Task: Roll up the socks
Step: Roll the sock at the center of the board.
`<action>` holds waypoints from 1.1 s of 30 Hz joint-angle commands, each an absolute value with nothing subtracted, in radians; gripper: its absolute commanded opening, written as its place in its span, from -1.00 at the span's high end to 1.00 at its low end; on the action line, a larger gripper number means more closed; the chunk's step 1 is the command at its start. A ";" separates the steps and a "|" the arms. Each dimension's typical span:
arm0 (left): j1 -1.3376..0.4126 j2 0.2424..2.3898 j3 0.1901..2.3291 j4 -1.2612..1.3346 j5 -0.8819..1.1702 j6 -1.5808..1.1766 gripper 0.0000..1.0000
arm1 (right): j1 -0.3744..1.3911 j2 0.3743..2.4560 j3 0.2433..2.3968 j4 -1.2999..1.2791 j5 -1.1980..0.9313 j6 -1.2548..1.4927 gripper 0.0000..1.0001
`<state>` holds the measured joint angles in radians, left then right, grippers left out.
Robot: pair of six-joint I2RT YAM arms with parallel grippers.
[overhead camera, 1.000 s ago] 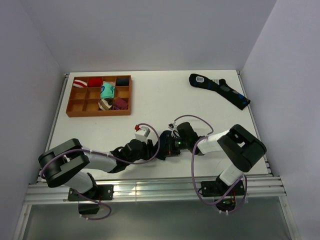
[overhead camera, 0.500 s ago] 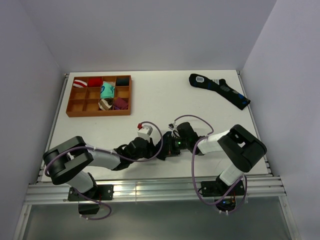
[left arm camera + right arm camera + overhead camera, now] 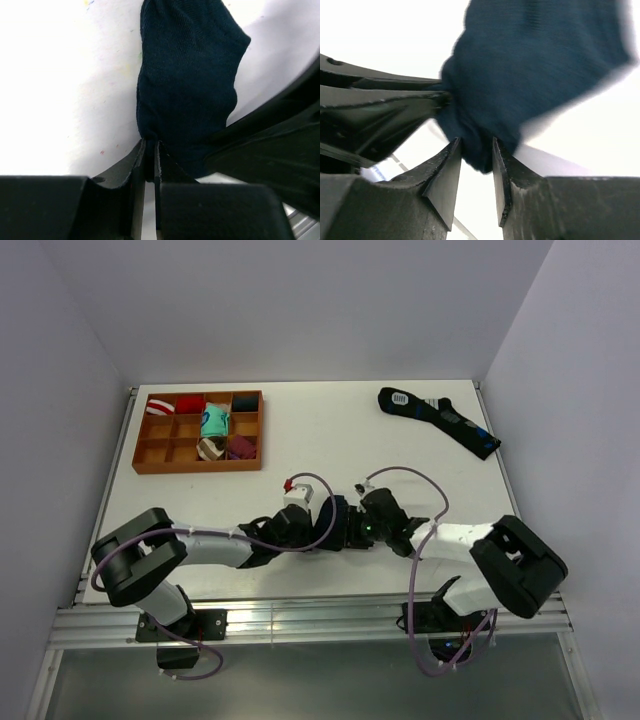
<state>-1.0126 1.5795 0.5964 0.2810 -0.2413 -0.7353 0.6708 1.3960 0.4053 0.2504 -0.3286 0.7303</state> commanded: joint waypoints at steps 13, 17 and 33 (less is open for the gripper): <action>-1.014 1.505 0.693 -0.209 -0.278 -0.735 0.81 | 0.756 0.999 0.271 0.317 -0.092 0.618 0.32; -1.014 1.497 0.725 -0.239 -0.259 -0.727 0.81 | 0.892 1.028 0.294 0.374 -0.005 0.575 0.31; -1.008 1.509 0.792 -0.287 -0.164 -0.696 0.80 | 1.086 1.296 0.238 0.776 0.124 0.506 0.25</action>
